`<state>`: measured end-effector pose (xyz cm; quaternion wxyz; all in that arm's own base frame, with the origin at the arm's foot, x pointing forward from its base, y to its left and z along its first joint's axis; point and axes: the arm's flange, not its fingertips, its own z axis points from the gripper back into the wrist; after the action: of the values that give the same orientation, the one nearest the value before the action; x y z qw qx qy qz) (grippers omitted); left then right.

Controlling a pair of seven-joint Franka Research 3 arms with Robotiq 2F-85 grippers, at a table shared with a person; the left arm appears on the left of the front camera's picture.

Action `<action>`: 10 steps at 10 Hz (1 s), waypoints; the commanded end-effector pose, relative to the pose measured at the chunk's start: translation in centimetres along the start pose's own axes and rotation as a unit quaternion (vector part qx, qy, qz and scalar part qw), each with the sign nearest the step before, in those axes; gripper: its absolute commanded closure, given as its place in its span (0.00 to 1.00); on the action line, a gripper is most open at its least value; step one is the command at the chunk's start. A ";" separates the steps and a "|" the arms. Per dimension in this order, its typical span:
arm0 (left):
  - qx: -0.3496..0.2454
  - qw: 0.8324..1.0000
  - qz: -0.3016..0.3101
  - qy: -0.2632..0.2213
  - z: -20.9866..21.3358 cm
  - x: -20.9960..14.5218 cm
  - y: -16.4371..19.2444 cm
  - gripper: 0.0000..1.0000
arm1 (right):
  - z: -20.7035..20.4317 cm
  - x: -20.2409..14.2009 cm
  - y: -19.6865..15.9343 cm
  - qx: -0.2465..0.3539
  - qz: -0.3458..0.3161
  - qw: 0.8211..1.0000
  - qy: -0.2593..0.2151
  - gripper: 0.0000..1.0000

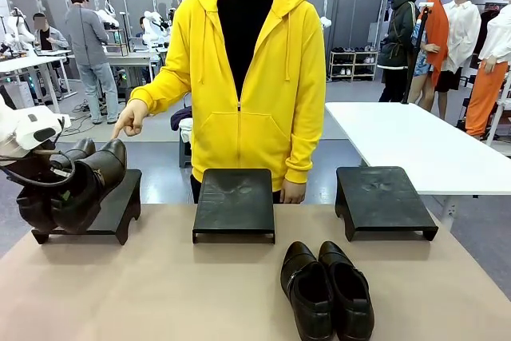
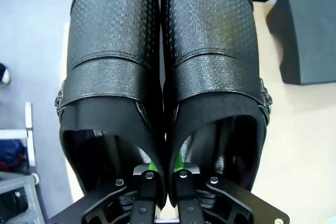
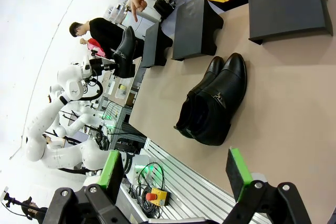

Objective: Place the shoes on the stand as instructed by the person.
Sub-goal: Pick up one pair of Shoes and place it on the Shoes Stand indicated by the person.

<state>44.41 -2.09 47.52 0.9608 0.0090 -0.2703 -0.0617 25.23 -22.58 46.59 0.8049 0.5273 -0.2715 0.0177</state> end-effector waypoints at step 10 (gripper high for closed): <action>0.019 0.999 -0.017 -0.040 -9.3 6.1 3.9 0.93 | 0.2 0.0 0.1 0.005 0.007 1.000 -0.002 0.00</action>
<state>53.71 0.35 42.27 0.9553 0.0243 -0.2868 -0.0681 25.22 -22.61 46.56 0.8052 0.5271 -0.2713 0.0170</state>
